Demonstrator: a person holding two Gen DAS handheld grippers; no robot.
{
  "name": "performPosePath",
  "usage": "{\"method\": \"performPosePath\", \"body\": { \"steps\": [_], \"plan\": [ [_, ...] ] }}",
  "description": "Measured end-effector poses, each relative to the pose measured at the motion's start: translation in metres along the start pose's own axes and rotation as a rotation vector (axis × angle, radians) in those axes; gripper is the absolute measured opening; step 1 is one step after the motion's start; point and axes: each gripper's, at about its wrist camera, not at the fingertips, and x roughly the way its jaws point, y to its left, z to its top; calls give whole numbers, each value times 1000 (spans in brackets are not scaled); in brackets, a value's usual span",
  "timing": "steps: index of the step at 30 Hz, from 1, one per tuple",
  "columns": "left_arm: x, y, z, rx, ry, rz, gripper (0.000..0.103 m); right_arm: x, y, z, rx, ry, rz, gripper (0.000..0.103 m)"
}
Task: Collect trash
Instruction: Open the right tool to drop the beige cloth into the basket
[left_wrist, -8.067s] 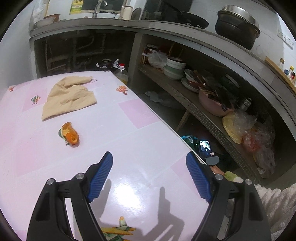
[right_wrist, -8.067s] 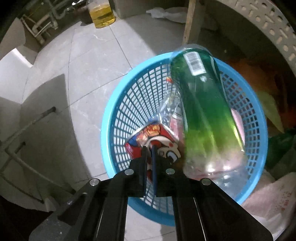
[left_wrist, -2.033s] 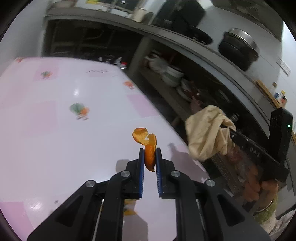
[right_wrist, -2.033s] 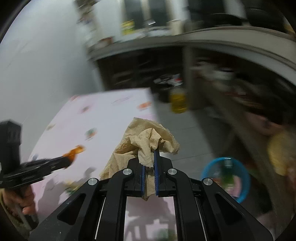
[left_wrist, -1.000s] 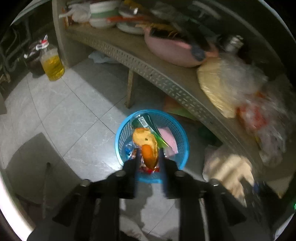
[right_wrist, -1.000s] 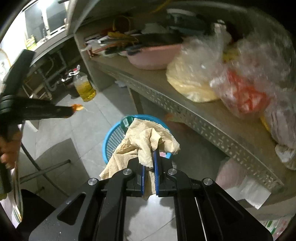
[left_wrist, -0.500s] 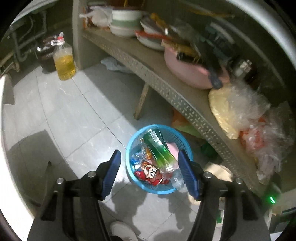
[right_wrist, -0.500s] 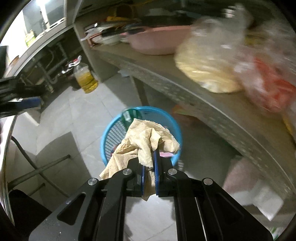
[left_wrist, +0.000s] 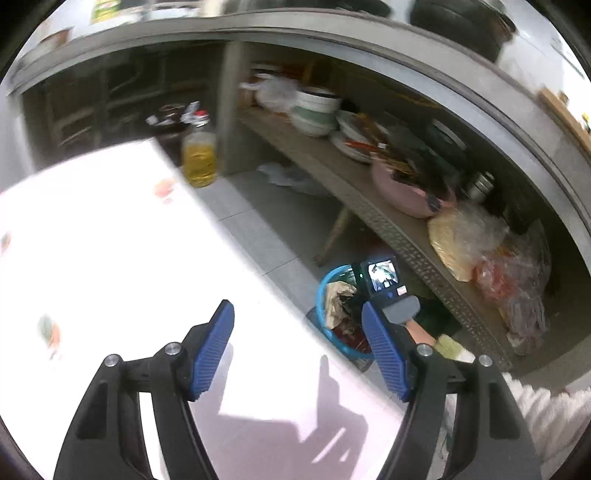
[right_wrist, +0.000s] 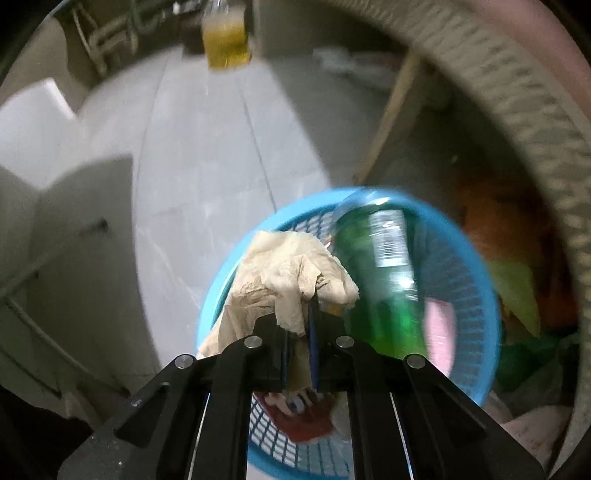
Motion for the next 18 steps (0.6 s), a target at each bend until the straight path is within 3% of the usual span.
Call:
{"method": "performPosePath", "body": {
  "steps": [6,13,14,15,17,18],
  "plan": [
    [-29,47,-28,-112,-7,31,69,42,6,15,-8,97,-40,8],
    [-50,72,-41,-164,-44,48,69,59,17,20,-36,141,-102,11],
    [-53,75,-42,-168,-49,51,69,57,17,20,-33,146,-113,17],
    [-56,77,-44,-173,-54,52,69,49,15,19,-32,133,-114,33],
    [-63,81,-49,-183,-68,48,70,33,16,20,-39,87,-101,55],
    [-67,83,-51,-187,-75,47,70,24,16,17,-44,66,-100,61]
  ]
}}
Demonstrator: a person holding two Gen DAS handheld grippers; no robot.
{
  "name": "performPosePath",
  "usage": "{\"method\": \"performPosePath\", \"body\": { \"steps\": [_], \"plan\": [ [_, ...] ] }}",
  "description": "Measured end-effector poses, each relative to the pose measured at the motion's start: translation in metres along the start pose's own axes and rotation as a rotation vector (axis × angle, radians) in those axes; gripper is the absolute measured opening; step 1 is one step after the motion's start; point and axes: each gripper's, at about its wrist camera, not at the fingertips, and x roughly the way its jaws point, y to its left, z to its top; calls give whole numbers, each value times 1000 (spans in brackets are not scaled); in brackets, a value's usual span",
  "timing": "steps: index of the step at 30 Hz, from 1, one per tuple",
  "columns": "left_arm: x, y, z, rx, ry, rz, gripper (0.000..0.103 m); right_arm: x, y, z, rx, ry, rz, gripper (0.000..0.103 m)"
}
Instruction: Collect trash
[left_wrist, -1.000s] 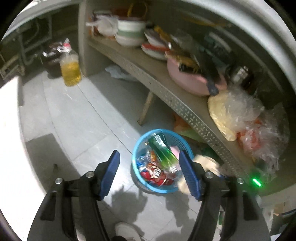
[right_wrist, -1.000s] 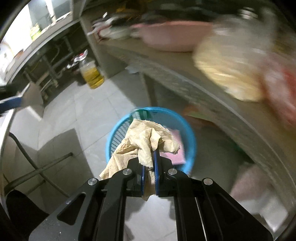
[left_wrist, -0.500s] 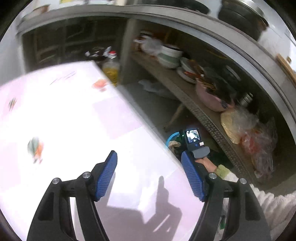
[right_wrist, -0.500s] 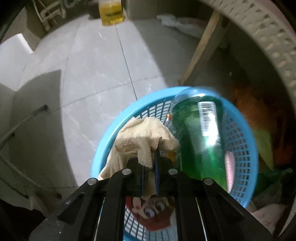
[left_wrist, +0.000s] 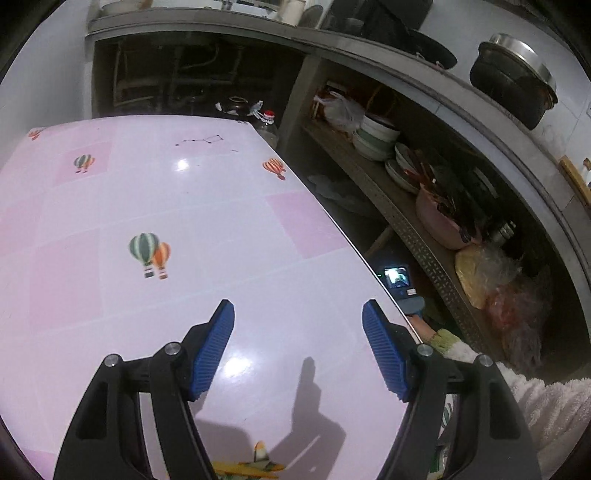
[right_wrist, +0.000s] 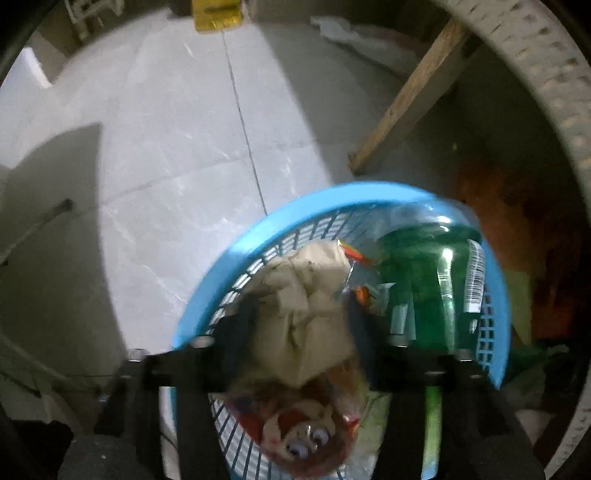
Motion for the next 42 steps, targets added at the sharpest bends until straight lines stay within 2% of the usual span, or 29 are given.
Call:
{"method": "performPosePath", "body": {
  "steps": [6,10,11,12,17,20,22,25,27,34,38,39,42],
  "plan": [
    [-14,4,-11,-20,-24,-24,71,-62,-13,-20,-21,-117,55,65],
    [-27,-2,-19,-17,-53,-40,73,-123,-32,-41,51,-228,136,65],
    [-32,-6,-22,-14,-59,-48,74,-140,-37,-49,72,-259,159,68],
    [-35,-9,-26,-10,-64,-60,76,-163,-42,-62,96,-303,196,70],
    [-51,-30,-46,19,-80,-77,83,-241,-45,-124,148,-422,245,73],
    [-63,-44,-58,45,-113,-54,95,-284,-39,-170,185,-478,276,82],
    [-71,-55,-67,70,-156,-16,97,-315,-31,-202,218,-518,290,88],
    [-75,-71,-77,110,-183,47,97,-341,-25,-227,237,-559,271,95],
    [-76,-80,-84,117,-182,95,97,-359,-16,-241,233,-589,246,95],
    [-81,-93,-100,73,-193,263,97,-384,6,-258,208,-634,162,95],
    [-90,-103,-104,120,-200,337,97,-393,18,-269,184,-661,62,95],
    [-91,-105,-103,122,-185,343,97,-394,22,-271,171,-673,15,95],
    [-95,-105,-107,90,-175,353,97,-400,31,-281,135,-694,-49,95]
  ]
}}
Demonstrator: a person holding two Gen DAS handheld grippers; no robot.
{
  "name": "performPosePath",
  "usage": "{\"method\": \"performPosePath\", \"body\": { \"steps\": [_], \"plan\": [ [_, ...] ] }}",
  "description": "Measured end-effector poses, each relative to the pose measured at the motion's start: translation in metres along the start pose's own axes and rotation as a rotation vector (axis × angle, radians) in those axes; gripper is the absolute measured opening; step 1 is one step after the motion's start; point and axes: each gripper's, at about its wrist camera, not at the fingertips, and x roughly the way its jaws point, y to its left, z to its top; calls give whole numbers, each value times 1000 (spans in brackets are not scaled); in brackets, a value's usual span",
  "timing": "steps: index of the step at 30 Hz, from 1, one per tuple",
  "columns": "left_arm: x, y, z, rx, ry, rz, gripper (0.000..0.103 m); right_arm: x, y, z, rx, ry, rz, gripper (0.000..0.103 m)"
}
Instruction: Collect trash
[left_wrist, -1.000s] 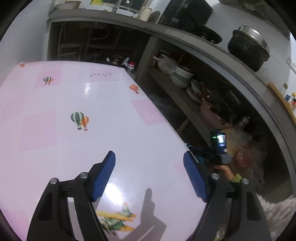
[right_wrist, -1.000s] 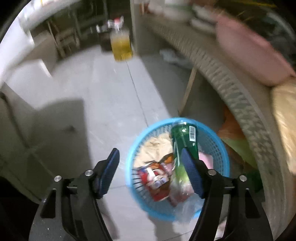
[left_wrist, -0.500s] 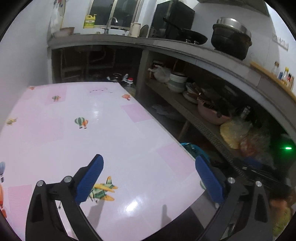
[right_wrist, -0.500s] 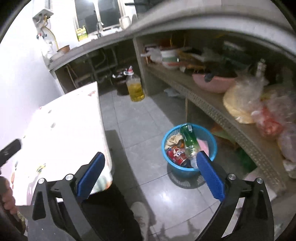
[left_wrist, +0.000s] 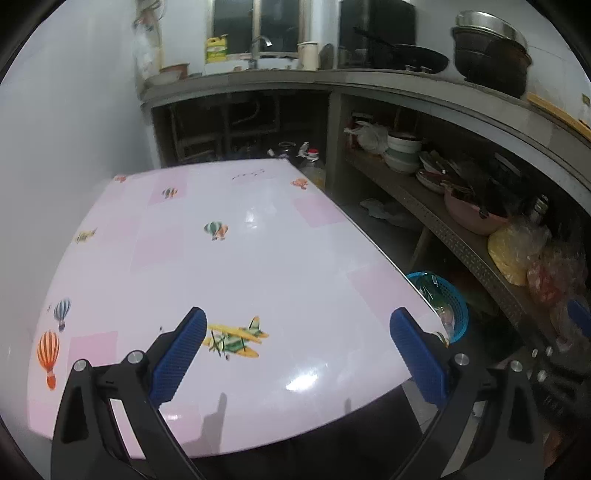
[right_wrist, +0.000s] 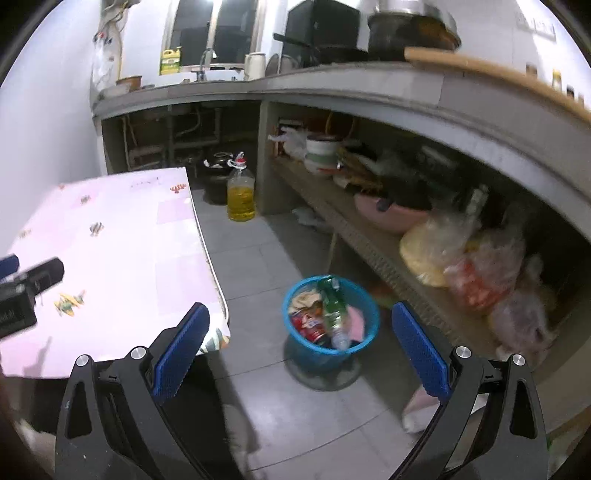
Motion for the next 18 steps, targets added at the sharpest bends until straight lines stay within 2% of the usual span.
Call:
{"method": "performPosePath", "body": {
  "steps": [3,8,18],
  "plan": [
    [-7,-2,-6,-37,3,-9,97,-3,0,-3,-17,-6,-9,95],
    [-4,-19,-12,9,59,-25,97,-7,-10,-5,29,16,36,95],
    [0,-36,-21,30,108,-39,97,-9,-20,-6,46,46,0,95]
  ]
}}
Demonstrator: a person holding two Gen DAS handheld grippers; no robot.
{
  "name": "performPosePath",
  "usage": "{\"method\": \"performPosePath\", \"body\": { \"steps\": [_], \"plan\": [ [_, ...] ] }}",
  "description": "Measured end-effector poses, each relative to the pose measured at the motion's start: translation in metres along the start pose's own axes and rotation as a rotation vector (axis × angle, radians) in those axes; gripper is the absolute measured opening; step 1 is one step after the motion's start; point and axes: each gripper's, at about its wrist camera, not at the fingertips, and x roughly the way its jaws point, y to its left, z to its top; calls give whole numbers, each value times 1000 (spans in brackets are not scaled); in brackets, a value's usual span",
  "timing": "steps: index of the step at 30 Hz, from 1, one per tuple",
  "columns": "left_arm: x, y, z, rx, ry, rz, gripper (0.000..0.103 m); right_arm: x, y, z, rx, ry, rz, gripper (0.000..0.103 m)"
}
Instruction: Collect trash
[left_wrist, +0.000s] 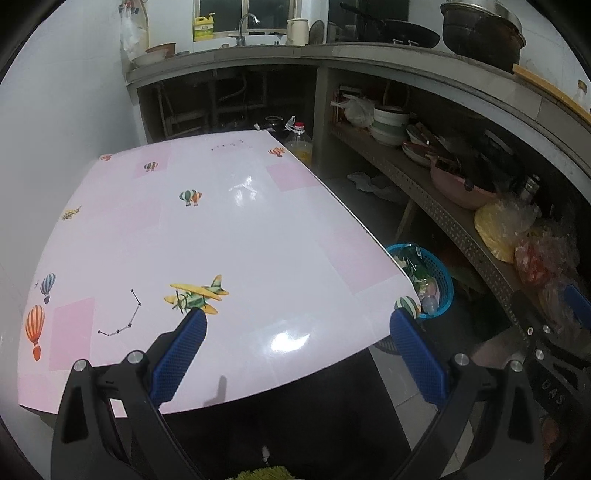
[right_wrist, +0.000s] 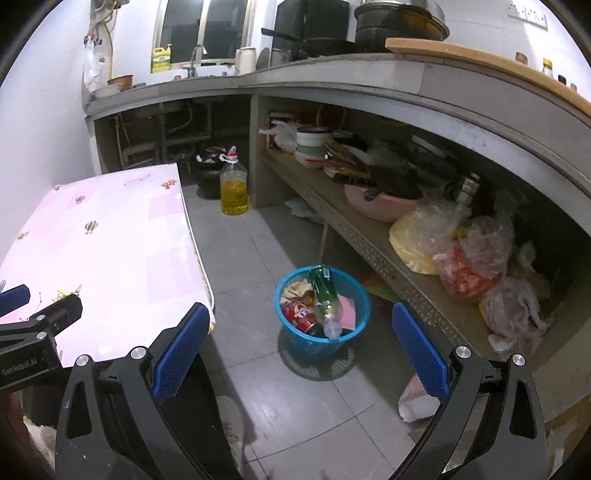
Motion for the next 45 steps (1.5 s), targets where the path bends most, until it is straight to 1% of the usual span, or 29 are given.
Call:
{"method": "performPosePath", "body": {
  "steps": [11,22,34,41,45],
  "plan": [
    [3,-9,-3,35,9,28,97,5,-4,0,-2,20,-1,95],
    [4,-7,0,30,-3,54,97,5,-3,0,-3,22,-4,95],
    [6,-5,1,35,1,56,97,7,-6,2,-9,29,-2,95],
    [7,5,1,37,-11,98,97,6,-14,4,-18,15,-13,95],
    [8,19,1,9,-7,130,97,6,-21,6,-11,4,-19,95]
  ]
}}
